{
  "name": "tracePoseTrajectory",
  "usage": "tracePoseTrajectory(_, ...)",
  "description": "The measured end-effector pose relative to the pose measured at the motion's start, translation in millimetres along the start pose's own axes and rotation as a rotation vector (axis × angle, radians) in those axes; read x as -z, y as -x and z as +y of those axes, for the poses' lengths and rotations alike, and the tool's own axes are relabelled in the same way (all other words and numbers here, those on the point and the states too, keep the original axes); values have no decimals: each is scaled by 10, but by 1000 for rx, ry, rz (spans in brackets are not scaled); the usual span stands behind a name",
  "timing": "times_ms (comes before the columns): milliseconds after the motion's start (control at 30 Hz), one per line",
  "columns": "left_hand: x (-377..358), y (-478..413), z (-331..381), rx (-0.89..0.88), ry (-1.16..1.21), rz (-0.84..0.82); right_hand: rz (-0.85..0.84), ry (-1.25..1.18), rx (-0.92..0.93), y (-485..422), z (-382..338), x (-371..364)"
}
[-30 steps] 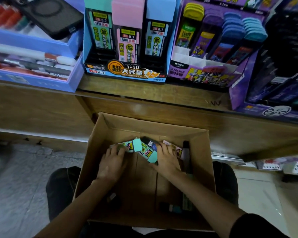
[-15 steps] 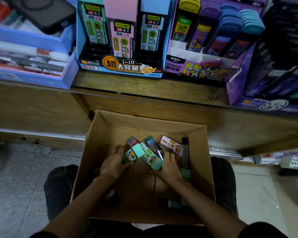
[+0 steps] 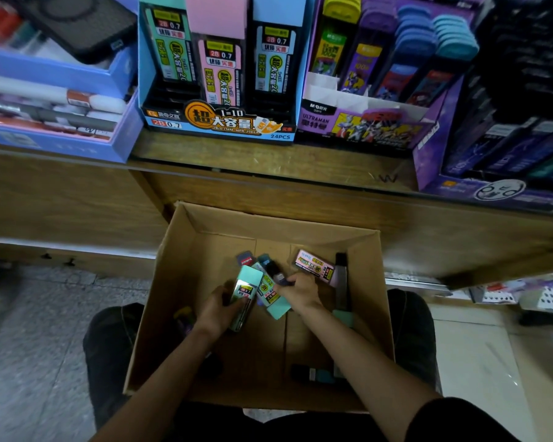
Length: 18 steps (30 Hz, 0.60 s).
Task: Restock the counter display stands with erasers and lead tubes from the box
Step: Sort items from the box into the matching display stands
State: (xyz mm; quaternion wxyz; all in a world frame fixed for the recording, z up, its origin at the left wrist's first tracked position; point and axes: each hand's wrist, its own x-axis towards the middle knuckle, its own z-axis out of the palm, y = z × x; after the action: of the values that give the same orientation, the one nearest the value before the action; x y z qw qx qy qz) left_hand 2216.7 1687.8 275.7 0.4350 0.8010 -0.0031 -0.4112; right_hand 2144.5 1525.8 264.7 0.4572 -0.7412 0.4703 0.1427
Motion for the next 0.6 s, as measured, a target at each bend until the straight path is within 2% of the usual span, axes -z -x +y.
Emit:
tracePoseTrajectory(133,-5,8,-17,37,70,-16,-69,18,-7,23,-37,-4)
tracePoseTrajectory(300,-19,40,45,57,119,-11,-18,22,92,139,-25,-58)
tracePoseTrajectory(533,13,159,105,54,266,-3,51,-234,117,250,3,-15)
tracePoseTrajectory(600,46,204,155,36,313,-38,25,-331,167,344,-37,59)
